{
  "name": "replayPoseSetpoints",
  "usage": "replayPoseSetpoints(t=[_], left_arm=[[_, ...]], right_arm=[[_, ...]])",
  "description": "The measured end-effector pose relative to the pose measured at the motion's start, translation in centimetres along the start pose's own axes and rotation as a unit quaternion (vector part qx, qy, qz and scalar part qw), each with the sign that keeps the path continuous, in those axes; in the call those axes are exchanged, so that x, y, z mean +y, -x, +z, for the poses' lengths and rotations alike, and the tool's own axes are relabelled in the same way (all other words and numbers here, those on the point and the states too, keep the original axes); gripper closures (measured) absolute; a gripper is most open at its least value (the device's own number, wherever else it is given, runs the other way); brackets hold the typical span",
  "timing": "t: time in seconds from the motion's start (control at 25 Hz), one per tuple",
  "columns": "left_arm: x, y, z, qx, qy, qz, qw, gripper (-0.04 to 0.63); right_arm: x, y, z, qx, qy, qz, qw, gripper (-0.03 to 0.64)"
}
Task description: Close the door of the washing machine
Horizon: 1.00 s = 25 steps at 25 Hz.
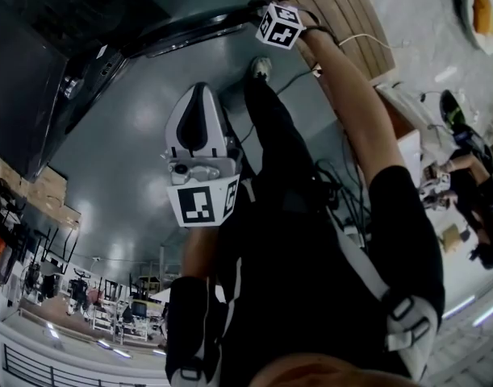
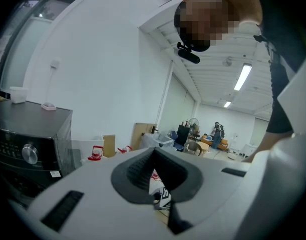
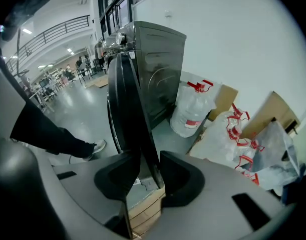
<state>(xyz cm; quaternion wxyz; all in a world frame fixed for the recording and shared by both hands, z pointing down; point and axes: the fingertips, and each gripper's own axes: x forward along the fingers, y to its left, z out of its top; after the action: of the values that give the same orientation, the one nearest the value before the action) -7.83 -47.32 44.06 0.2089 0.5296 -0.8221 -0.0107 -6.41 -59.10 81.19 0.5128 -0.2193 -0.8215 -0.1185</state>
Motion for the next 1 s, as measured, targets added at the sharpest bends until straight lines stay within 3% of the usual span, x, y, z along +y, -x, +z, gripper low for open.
replayPoseSetpoints(t=[0.44, 0.72, 1.0], left_arm=[[0.6, 2.9, -0.9, -0.005, -0.001, 0.006, 1.0, 0.589], [0.8, 4.6, -0.7, -0.011, -0.003, 0.003, 0.9999, 0.591], [1.4, 6.2, -1.4, -0.01, 0.006, -0.039, 0.9992, 0.589]], right_arm=[[2.4, -0.1, -1.2, 0.002, 0.006, -0.011, 1.0, 0.528], [5.4, 0.5, -1.5, -0.003, -0.024, -0.012, 1.0, 0.532], [9.8, 0.5, -2.3, 0.012, -0.059, -0.023, 0.998, 0.537]])
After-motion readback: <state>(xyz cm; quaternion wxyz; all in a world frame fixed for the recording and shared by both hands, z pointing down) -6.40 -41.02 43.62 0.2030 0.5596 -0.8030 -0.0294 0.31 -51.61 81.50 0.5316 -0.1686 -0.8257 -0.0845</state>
